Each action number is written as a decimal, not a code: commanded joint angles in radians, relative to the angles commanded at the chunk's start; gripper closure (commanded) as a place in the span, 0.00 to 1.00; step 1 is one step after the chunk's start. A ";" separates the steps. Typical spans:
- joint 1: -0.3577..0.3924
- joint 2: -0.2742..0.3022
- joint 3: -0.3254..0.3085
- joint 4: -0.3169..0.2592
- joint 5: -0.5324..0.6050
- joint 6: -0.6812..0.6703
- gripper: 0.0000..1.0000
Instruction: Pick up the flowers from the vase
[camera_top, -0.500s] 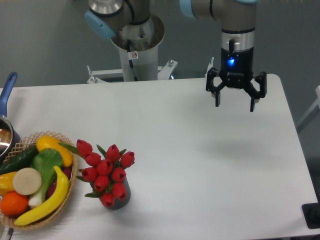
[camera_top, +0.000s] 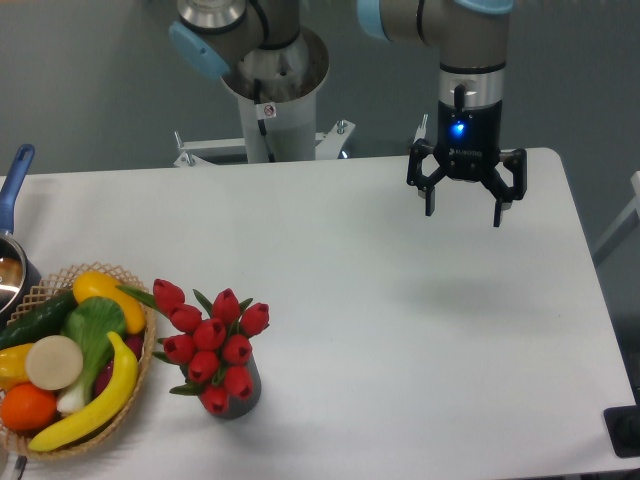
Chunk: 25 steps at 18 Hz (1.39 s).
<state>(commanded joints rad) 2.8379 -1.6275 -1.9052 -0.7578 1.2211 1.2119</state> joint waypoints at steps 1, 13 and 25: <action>-0.008 -0.011 0.003 0.000 -0.020 -0.008 0.00; -0.126 -0.057 0.025 0.005 -0.150 -0.040 0.00; -0.172 -0.061 0.000 0.006 -0.454 -0.035 0.00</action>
<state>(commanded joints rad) 2.6662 -1.6889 -1.9052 -0.7517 0.7673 1.1766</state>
